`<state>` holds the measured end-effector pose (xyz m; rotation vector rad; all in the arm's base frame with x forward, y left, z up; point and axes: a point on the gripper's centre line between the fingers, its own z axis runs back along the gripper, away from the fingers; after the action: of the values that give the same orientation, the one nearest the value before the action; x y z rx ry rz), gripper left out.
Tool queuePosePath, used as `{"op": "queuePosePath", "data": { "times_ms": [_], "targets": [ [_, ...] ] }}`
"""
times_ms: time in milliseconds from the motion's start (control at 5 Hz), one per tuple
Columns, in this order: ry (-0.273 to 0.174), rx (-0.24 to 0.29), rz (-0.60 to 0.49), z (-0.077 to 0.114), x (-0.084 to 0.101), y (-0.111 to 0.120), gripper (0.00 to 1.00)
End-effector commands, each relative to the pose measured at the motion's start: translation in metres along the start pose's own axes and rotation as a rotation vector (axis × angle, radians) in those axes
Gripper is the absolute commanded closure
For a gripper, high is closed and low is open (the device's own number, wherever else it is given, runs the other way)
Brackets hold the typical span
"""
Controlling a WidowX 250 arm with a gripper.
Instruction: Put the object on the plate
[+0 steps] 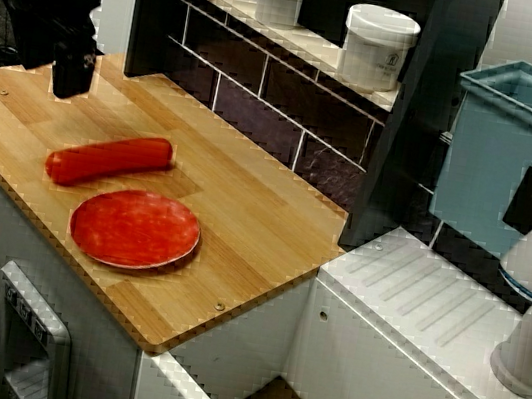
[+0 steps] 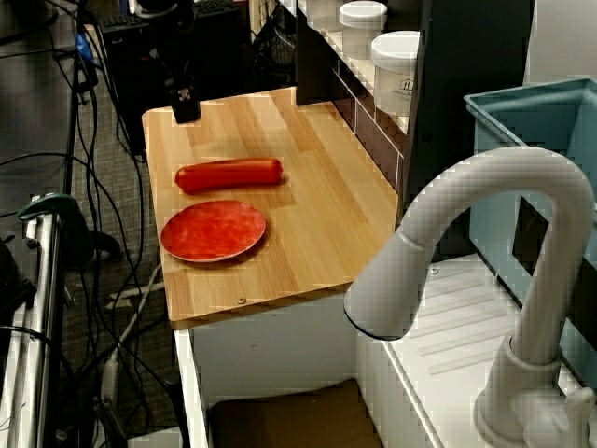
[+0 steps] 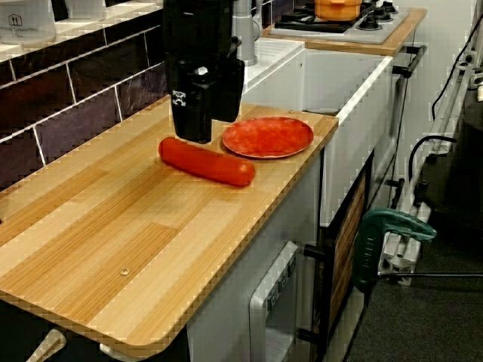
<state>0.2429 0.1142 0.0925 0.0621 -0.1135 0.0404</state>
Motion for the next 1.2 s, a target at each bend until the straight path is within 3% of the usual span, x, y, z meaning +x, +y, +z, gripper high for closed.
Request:
{"op": "queuePosePath", "data": {
  "times_ms": [0,600,800,1000],
  "targets": [
    [-0.037,-0.001,-0.016,-0.011,0.008,-0.027,0.00],
    [-0.002,0.049,0.004,-0.045,0.014,-0.037,0.00],
    [0.023,0.041,0.012,-0.056,0.014,-0.035,0.00],
    [0.032,0.025,0.015,-0.060,0.008,-0.033,1.00]
  ]
}}
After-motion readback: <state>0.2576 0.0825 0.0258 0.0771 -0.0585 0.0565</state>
